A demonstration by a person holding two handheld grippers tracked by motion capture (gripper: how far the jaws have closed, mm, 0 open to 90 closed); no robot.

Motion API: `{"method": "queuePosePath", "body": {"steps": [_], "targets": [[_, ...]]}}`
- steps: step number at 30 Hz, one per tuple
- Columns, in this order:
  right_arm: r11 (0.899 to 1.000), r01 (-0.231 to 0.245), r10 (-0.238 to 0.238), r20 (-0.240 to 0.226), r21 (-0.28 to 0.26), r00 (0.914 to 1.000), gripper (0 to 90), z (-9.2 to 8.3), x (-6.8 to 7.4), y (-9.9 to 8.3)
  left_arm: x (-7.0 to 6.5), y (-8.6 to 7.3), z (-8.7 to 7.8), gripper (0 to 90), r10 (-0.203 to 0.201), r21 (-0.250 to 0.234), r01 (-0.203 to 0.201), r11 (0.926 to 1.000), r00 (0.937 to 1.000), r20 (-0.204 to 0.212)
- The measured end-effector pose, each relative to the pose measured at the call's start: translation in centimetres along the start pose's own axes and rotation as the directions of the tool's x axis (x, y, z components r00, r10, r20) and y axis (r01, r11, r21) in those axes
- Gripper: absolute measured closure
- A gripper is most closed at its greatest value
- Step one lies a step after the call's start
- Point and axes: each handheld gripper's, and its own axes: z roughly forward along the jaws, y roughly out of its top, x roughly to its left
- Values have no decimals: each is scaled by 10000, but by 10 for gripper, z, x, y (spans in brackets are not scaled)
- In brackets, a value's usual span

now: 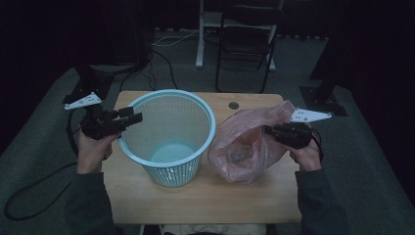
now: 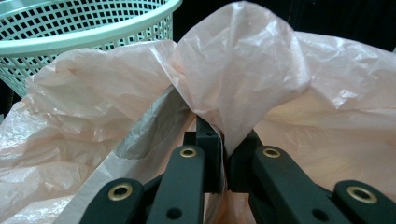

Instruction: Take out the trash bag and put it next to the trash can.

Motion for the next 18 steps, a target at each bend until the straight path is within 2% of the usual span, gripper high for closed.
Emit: {"method": "queuePosePath", "body": {"steps": [18], "targets": [[9993,-214,218,-131,321,9997,855,13,-5,-12,2,-2,1,416,-77,73,77,9999,10000,44]]}}
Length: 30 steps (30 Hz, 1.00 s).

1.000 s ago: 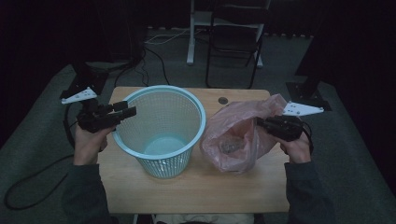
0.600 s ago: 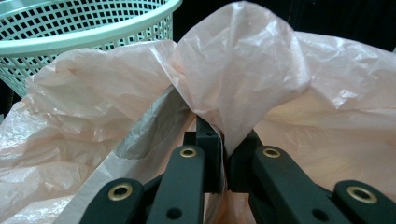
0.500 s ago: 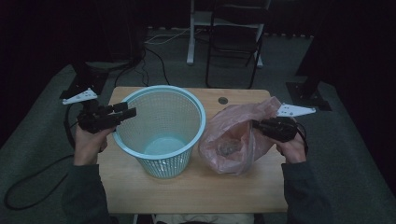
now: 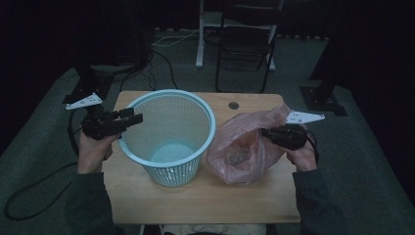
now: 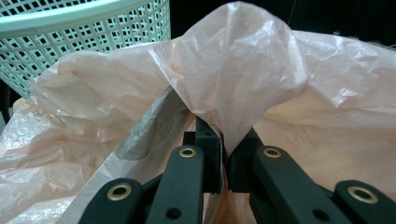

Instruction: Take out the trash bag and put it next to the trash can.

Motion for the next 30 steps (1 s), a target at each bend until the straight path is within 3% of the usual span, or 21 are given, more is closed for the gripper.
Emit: {"method": "queuePosePath", "body": {"steps": [26,30], "targets": [[9996,-267,267,-68,-22,9996,856,11,-8,-12,1,-2,2,415,-56,106,56,9999,10000,9],[9994,-310,311,-25,170,9995,855,15,-10,-16,1,-2,2,414,-73,128,73,9999,10000,5]]}}
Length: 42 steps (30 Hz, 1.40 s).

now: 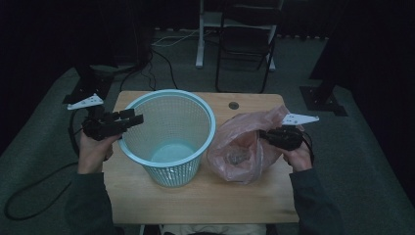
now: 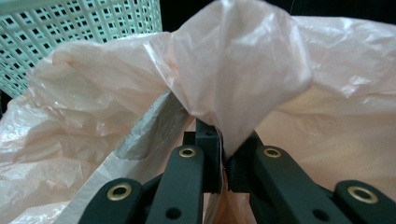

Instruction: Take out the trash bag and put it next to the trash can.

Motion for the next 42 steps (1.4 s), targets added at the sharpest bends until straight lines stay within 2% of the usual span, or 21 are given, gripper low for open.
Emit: {"method": "queuePosePath", "body": {"steps": [11,16,18,23,28,31,35,42], "targets": [[9967,-105,98,99,799,9999,847,15,-2,-7,1,0,-1,414,-9,-21,9,10000,10000,12],[9960,-110,99,125,885,9999,837,16,-3,-8,1,-1,-2,414,-12,-10,12,10000,10000,0],[9965,-106,99,87,831,9999,814,13,-4,-7,1,-1,-2,414,-26,-21,26,10000,10000,7],[9970,75,-69,-86,771,9999,689,3,-3,-4,1,-1,-2,414,-56,-17,56,10000,10000,59],[9954,247,-254,56,928,9997,573,-4,-2,0,2,-2,-3,414,-69,-57,69,10000,10000,63],[9936,363,-364,-12,1067,9993,521,-9,-2,2,3,-2,-3,414,-66,-54,67,10000,10000,54],[9916,560,-538,-222,1167,9983,476,-16,-1,5,3,-2,-3,414,-78,-39,78,10000,9999,73],[9868,950,-882,-570,1313,9945,461,-33,2,10,3,-2,-4,414,-99,-66,100,9999,9999,95]]}}
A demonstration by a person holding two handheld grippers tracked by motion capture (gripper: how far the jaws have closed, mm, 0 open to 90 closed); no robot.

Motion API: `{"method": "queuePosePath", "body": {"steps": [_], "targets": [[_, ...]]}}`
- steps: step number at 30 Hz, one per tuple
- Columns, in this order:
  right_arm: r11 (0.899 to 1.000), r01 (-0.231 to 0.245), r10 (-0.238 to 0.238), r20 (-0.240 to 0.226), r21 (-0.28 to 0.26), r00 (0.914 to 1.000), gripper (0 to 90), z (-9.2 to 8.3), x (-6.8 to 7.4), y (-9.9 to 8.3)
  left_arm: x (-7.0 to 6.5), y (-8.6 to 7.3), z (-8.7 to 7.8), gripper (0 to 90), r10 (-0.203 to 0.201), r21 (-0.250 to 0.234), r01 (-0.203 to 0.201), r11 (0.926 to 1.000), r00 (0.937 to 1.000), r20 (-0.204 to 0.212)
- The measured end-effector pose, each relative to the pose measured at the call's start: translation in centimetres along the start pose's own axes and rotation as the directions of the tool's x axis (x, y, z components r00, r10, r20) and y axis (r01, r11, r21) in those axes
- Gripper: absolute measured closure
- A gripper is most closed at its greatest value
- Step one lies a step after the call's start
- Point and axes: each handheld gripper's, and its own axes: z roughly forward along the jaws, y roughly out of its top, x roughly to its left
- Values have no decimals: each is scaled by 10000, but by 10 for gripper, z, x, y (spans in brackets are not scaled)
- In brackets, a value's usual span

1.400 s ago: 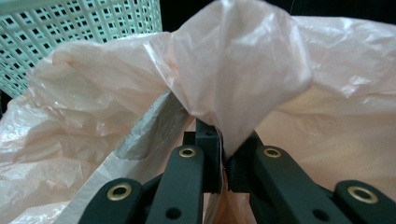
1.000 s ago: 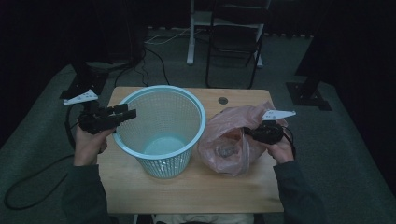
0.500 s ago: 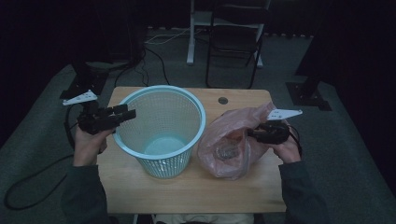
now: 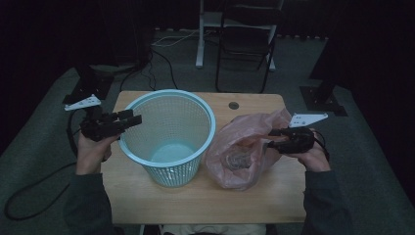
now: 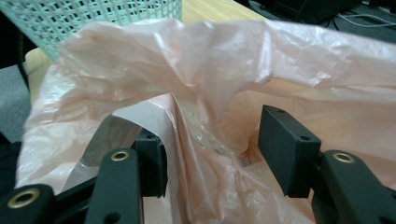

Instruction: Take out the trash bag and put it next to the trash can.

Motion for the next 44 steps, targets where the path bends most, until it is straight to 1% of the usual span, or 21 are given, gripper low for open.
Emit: {"method": "queuePosePath", "body": {"steps": [1,10,16,20,23,25,29,33,38,44], "targets": [[9999,103,-103,2,-19,9999,460,-5,1,1,0,0,0,414,-4,0,4,10000,10000,4],[9986,509,-509,-40,139,9987,461,-30,6,2,1,-1,0,414,-51,9,51,10000,10000,-6],[9983,546,-546,0,180,9985,455,-40,6,1,2,-1,0,414,-81,3,81,10000,10000,0],[9988,465,-468,153,162,9988,449,-44,4,0,3,-1,-1,414,-104,-4,104,9999,9999,-12],[9986,365,-385,500,392,9980,448,-50,3,-2,3,-1,-2,414,-112,-34,112,9999,9999,-7],[9985,313,-342,677,441,9971,448,-56,2,-3,3,-1,-2,414,-117,-39,117,9999,9999,-10],[9995,240,-255,836,194,9962,448,-65,1,-5,3,-1,-2,414,-118,-36,118,9999,9999,2],[9995,250,-268,853,216,9960,448,-66,1,-7,3,-1,-1,414,-98,-7,98,10000,10000,-6],[9992,307,-329,829,272,9960,442,-64,1,-8,3,-1,-3,414,-119,-94,119,9999,9999,0],[9992,249,-274,836,305,9961,442,-65,0,-11,3,-1,-5,414,-133,-126,133,9998,9999,-5]]}}
